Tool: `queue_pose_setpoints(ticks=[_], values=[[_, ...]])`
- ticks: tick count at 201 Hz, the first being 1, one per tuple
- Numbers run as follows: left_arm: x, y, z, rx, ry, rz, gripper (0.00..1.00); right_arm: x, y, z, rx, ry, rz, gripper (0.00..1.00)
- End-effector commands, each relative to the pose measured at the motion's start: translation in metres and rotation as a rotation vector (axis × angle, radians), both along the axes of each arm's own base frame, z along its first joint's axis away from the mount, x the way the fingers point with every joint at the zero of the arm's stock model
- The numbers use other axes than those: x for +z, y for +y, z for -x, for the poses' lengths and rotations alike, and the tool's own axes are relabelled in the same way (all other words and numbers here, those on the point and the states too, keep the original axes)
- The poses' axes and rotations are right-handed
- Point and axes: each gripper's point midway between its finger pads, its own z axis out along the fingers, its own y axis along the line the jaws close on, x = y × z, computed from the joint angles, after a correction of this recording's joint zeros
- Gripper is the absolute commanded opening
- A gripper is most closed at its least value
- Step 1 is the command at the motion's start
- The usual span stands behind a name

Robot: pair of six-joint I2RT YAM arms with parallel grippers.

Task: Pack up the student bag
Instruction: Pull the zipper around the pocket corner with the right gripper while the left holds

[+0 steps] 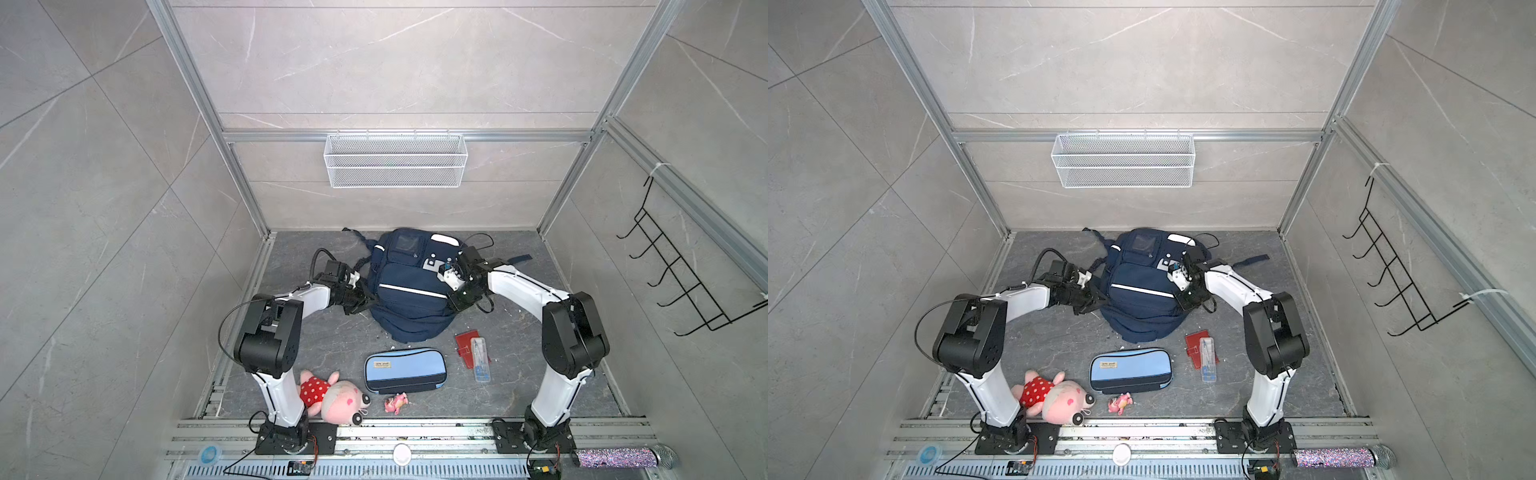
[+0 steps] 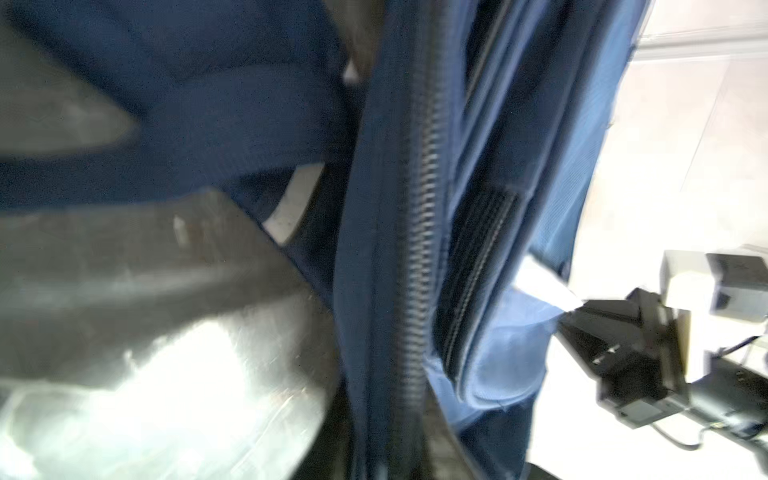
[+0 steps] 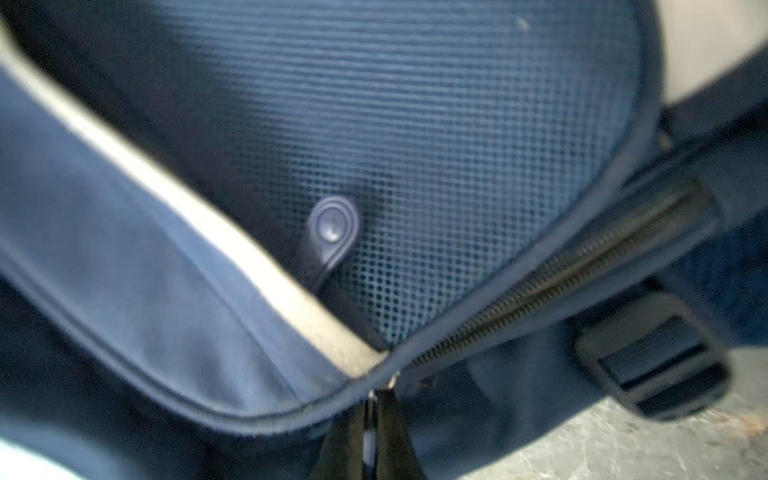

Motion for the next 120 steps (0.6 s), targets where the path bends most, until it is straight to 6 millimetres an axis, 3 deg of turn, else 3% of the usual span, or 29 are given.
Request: queue_pose_setpoints(ticks=[1, 17, 38, 83, 120], values=[[0.005, 0.003, 0.047, -0.088, 0.081, -0.065, 0.64, 0.014, 0.031, -0.017, 0.050, -0.056, -0.095, 0.00], [0.020, 0.019, 0.039, -0.082, 0.044, -0.126, 0.81, 0.013, 0.024, -0.019, 0.047, -0.058, -0.080, 0.00], [0.038, 0.034, 0.007, -0.065, -0.010, -0.183, 0.85, 0.013, 0.015, -0.023, 0.035, -0.069, -0.070, 0.00], [0.056, 0.035, -0.071, -0.061, -0.086, -0.276, 0.73, 0.014, 0.005, -0.038, 0.043, -0.088, -0.059, 0.00], [0.041, 0.020, -0.093, -0.108, -0.062, -0.238, 0.65, 0.015, 0.001, -0.060, 0.031, -0.109, -0.050, 0.00]])
